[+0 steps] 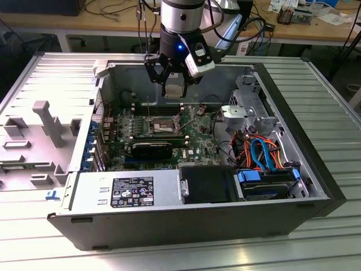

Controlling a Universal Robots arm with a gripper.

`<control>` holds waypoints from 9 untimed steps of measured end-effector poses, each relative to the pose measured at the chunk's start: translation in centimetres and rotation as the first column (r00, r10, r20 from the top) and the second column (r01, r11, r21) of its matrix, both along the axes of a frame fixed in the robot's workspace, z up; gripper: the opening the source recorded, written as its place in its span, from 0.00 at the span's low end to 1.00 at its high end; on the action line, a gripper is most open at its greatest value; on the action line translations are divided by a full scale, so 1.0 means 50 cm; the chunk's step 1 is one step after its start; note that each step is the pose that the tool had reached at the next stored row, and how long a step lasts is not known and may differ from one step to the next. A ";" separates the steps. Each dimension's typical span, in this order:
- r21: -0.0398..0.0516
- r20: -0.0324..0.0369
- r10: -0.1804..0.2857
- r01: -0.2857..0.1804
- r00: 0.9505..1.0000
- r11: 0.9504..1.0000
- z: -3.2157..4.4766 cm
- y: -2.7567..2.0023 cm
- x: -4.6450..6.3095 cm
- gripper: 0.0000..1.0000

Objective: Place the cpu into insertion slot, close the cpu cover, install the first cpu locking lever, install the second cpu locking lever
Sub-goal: 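Place the cpu into insertion slot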

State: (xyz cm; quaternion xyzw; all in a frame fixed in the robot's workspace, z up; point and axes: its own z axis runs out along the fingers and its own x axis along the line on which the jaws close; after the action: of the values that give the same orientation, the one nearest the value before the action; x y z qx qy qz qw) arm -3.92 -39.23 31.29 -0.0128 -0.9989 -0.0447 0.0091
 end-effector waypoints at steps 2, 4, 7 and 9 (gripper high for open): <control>0.000 0.000 0.000 0.000 1.000 1.000 0.000 0.0001 0.000 0.55; 0.000 0.000 0.000 0.000 1.000 1.000 0.000 0.0000 0.000 0.55; 0.000 0.000 -0.006 0.006 1.000 1.000 0.000 0.0001 0.000 0.55; 0.000 0.000 -0.014 0.014 1.000 1.000 0.000 0.0001 0.000 0.55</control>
State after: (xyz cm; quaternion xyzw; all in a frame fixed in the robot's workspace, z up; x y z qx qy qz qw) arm -3.91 -39.22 31.27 -0.0200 -0.9988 -0.0449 0.0088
